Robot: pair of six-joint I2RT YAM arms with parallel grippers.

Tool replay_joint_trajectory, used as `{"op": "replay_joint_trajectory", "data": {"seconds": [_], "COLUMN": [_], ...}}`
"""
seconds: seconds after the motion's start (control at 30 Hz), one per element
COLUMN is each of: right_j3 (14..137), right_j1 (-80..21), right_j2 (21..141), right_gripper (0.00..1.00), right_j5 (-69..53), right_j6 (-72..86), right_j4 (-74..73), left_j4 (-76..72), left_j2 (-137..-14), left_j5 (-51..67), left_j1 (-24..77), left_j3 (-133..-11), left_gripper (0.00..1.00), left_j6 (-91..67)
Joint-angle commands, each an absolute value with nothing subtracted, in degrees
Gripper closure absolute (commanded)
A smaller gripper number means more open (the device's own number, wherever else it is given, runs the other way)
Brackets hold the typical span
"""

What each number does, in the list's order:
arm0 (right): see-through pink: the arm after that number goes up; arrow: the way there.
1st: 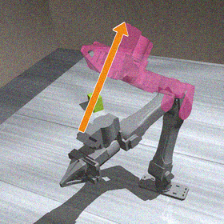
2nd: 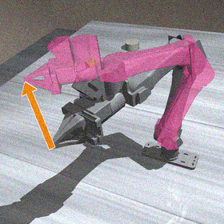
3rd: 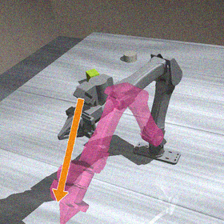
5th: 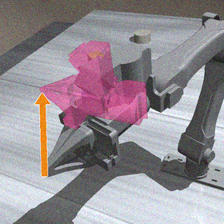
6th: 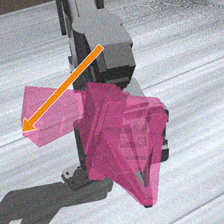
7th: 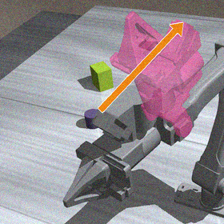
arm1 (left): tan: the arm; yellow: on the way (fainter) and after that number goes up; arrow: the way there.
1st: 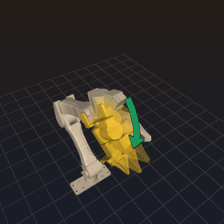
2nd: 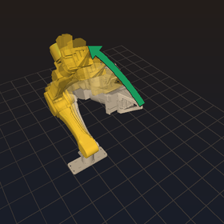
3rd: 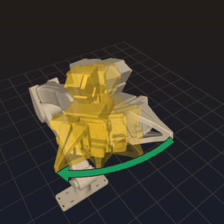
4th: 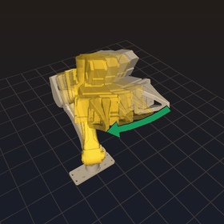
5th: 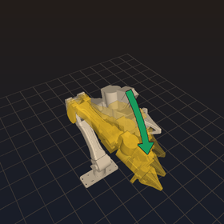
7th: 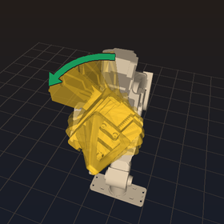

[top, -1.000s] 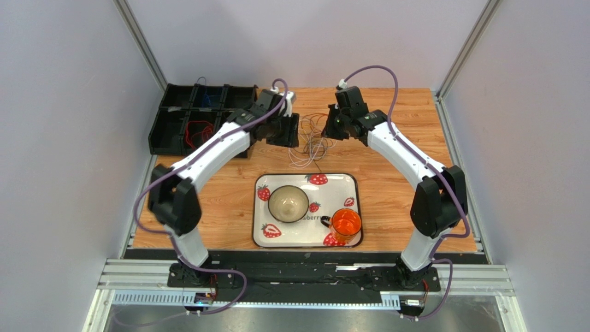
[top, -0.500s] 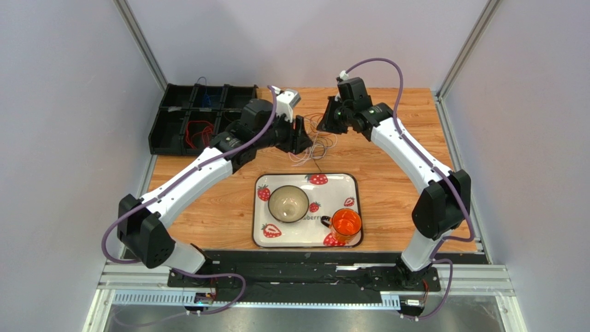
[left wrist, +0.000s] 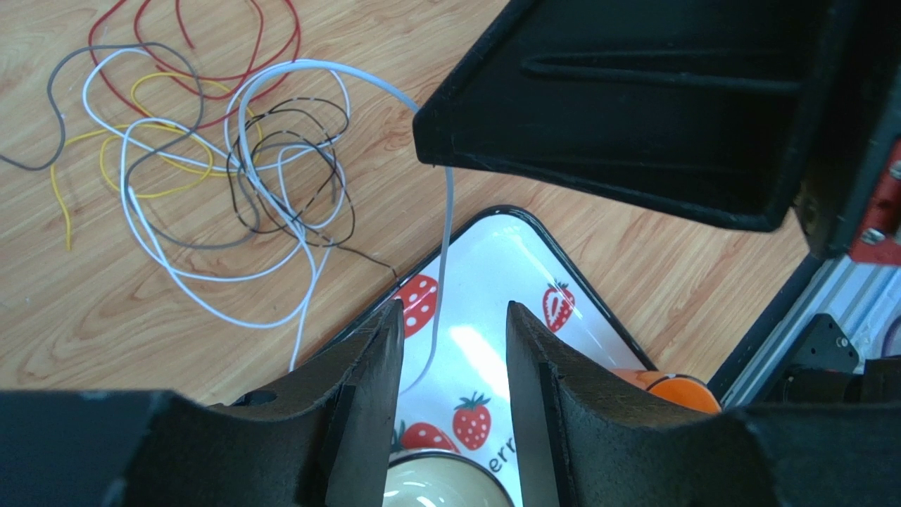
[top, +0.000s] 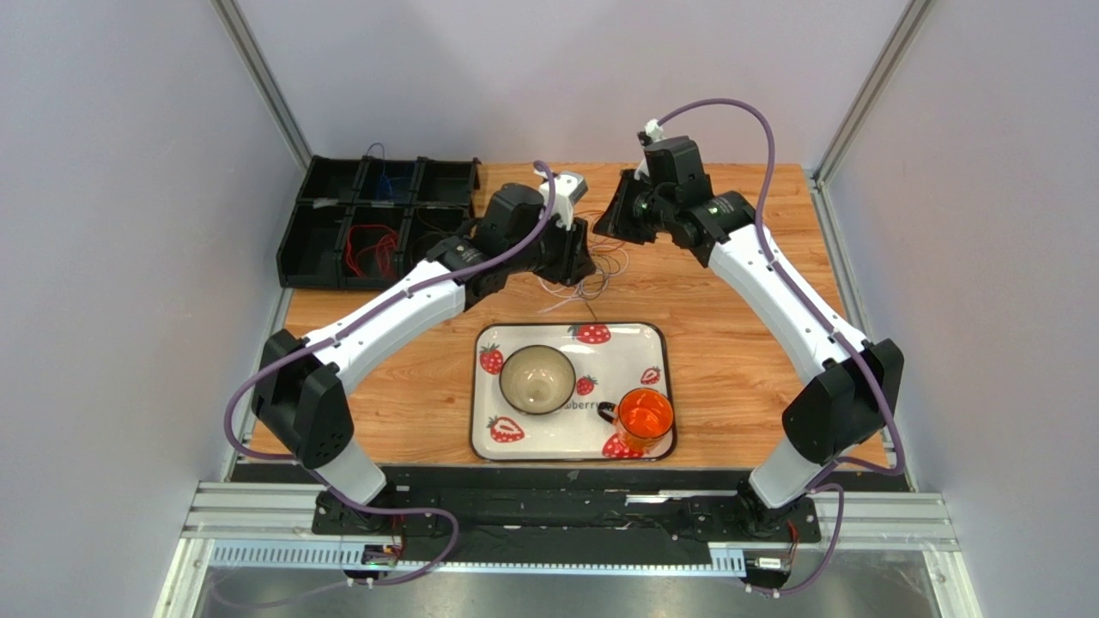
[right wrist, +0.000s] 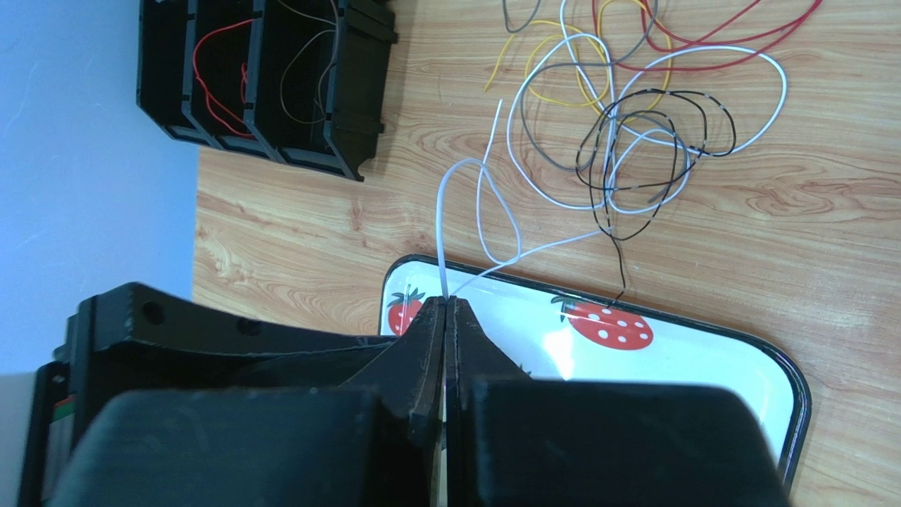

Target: Untangle the cables

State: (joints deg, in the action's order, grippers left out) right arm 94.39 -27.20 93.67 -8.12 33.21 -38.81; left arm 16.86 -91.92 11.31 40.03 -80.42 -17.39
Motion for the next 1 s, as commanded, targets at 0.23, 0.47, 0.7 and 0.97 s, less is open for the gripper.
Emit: {"op": "replay_joint_trajectory", "data": {"seconds": [0.23,0.47,0.7,0.97], "right_j3": [92.6,90.2,91.1,76.8], "right_j1": [-27.5,-27.6,-25.7,-23.6], "right_j2": [89.6,87.7,83.9,76.7], "right_gripper": [1.00,0.78,0.18,0.19], "right_j5": [-10.4,-11.0,-0.1,8.1], "right_j6": [34.0,33.5,30.1,33.0], "right_j4": [-37.5,-35.9,-38.5,-33.0], "left_j4": [14.9,17.2,26.5,35.6], "left_j2": [-94.9,-95.1,-91.5,-87.5], "left_j5": [8.9,6.9,-2.8,-2.0], "left_j1": [41.8,41.8,41.0,32.4], "left_j3": [-86.2,-88.3,-94.6,-106.1], "left_gripper": [0.84,1.00,1.00,1.00], "left_j6": [-16.4,-16.3,-12.9,-12.0]}}
